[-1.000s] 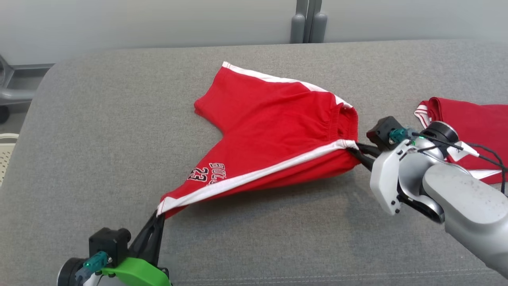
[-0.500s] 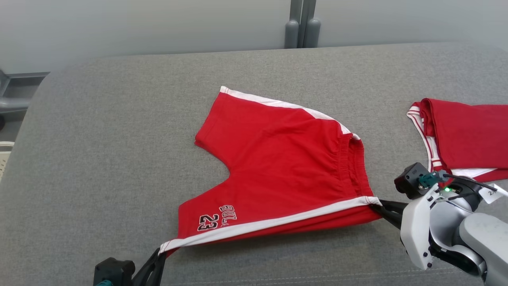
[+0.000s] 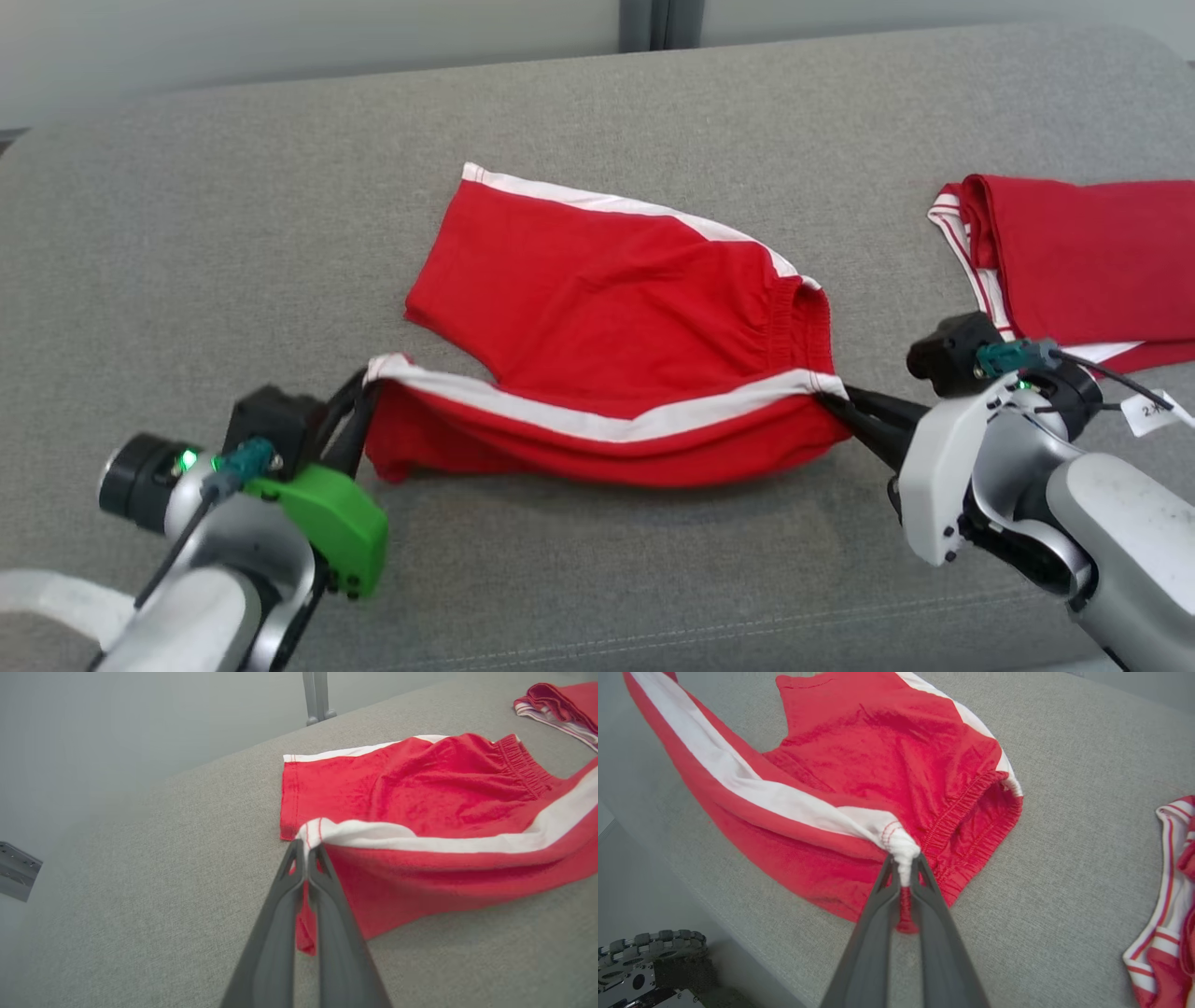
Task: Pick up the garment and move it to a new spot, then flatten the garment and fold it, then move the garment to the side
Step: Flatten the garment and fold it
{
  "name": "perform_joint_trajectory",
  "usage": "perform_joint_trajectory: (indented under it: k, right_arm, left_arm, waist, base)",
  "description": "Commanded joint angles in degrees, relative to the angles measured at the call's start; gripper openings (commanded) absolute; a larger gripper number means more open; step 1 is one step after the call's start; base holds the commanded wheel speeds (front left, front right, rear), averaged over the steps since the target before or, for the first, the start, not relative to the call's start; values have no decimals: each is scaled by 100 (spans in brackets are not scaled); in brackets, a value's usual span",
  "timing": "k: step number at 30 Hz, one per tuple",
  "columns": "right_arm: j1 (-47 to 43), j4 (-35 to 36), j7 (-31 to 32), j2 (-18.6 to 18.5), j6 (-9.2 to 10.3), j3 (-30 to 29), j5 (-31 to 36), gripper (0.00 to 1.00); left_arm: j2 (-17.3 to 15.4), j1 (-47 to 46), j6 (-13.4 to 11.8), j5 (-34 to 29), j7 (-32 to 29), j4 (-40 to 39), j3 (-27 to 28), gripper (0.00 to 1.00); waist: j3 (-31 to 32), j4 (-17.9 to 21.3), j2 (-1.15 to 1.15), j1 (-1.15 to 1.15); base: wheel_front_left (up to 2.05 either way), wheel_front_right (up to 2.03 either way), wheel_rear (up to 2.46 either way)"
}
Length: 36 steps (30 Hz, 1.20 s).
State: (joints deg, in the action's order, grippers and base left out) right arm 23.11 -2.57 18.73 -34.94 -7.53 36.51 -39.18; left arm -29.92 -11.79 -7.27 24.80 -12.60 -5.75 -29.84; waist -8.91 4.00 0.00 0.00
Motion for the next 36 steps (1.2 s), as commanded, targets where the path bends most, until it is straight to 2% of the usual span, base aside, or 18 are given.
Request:
perform_joint_trajectory:
  k: [1,5,20,27,36]
  right_arm:
    - [202,-31,9,123,9,-71,74,0]
    - [459,-113,-109,292,9,-177,250,0]
    - [1083,-974,-874,1322,9,-749,722,0]
    - [1349,-1398,-1181,1780,8,-884,889,0]
    - [1663,-1841,-1503,2087,9,-969,1060,0]
  left_arm:
    - [86,-477,114,-73,12,267,14,0]
    - [218,-1074,236,-125,72,697,37,0]
    - [665,-3161,602,-269,295,2530,66,0]
    - [737,-3956,707,-452,306,3334,-49,0]
    - [792,-4598,775,-594,317,4072,-159,0]
  waist:
    - [-358,208,0,0]
    - [-578,300,0,0]
    - [-1279,691,0,0]
    - [-1443,907,0,0]
    - [-1611,1076,0,0]
  base:
    - [0,0,0]
    - [0,0,0]
    - [0,0,0]
    - [0,0,0]
    - [0,0,0]
